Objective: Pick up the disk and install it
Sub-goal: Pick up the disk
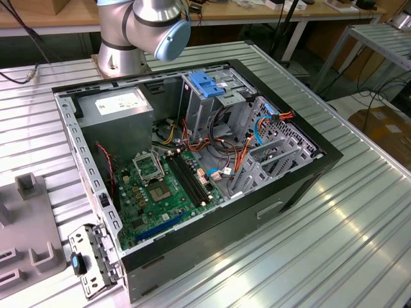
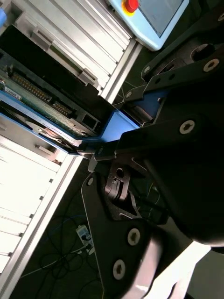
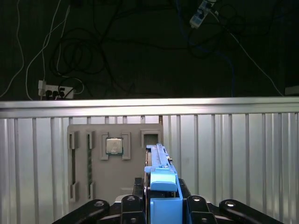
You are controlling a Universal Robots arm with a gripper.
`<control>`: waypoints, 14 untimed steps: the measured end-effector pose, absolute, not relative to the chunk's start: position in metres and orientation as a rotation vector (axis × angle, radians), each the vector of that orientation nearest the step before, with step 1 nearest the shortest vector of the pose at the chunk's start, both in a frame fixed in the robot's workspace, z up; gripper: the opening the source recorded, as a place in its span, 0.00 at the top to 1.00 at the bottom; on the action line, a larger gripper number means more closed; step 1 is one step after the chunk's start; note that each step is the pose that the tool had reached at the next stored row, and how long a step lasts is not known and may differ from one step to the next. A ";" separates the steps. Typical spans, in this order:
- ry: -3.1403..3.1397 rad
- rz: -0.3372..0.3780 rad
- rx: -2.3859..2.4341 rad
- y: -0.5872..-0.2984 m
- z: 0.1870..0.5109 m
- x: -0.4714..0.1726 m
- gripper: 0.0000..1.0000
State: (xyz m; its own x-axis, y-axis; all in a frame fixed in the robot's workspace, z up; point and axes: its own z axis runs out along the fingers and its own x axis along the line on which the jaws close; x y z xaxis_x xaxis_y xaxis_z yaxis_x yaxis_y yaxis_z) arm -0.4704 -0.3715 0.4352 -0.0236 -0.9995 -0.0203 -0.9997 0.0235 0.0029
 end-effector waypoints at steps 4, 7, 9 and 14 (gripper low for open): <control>2.239 0.025 -2.187 -0.372 0.439 -0.470 0.63; 2.240 0.023 -2.188 -0.372 0.444 -0.470 0.63; 2.241 0.023 -2.188 -0.372 0.446 -0.470 0.63; 2.242 0.022 -2.190 -0.372 0.455 -0.470 0.63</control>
State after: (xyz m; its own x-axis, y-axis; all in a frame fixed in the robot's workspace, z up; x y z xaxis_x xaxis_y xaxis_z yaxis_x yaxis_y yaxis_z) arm -0.4697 -0.3715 0.4547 -0.0236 -0.9996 -0.0153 -0.9997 0.0235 0.0045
